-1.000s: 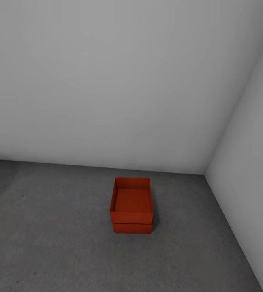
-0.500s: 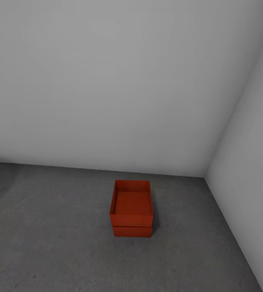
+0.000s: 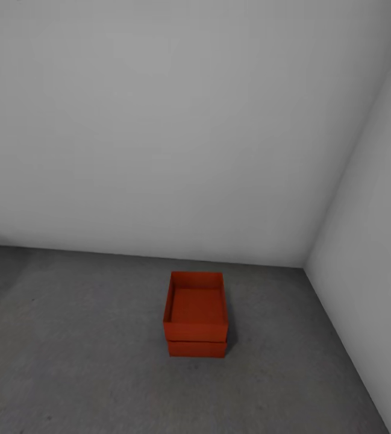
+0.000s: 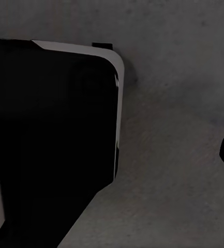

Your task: Move the two storage containers from the living room to the garage. In the garage, place one container on the floor and stack the other container on top of it (either order is fine).

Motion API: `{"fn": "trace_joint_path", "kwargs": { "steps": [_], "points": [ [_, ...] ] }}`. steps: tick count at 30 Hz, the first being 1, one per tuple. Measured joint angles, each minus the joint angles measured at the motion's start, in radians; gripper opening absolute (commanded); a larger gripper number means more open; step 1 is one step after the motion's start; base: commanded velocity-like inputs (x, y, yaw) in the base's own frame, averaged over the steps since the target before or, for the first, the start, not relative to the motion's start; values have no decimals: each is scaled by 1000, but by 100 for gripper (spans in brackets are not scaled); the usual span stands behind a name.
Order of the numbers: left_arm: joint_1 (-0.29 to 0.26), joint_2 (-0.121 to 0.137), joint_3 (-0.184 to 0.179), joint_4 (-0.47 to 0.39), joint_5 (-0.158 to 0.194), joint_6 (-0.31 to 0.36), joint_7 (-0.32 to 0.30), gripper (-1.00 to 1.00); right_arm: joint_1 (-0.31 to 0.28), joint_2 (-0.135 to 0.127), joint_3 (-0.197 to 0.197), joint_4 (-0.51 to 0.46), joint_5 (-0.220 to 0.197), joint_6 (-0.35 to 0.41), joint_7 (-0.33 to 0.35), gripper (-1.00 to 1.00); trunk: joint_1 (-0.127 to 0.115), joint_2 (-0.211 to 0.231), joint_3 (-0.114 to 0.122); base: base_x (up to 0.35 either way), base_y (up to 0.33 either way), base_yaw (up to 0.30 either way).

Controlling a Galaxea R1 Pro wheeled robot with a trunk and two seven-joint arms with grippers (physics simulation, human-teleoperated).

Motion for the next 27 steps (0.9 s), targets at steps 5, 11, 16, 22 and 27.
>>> {"fn": "trace_joint_path", "kwargs": {
  "steps": [5,11,16,22,27],
  "points": [
    [1,0,0,0,0,0,0,100,0,0,-1,0,-1,0,0,100,0,0,8,0,0,0],
    [0,0,0,0,0,0,0,100,3,0,0,0,-1,-3,0,100,0,0,17,0,0,0],
    [0,0,0,0,0,0,0,100,4,0,-1,0,-2,-6,0,100,0,0,25,0,0,0],
    [0,0,0,0,0,0,0,100,5,0,-1,0,-2,-6,0,100,0,0,35,0,0,0],
    [0,0,0,0,0,0,0,100,5,0,0,0,-1,-6,0,100,0,0,43,0,0,0]
  ]
}}
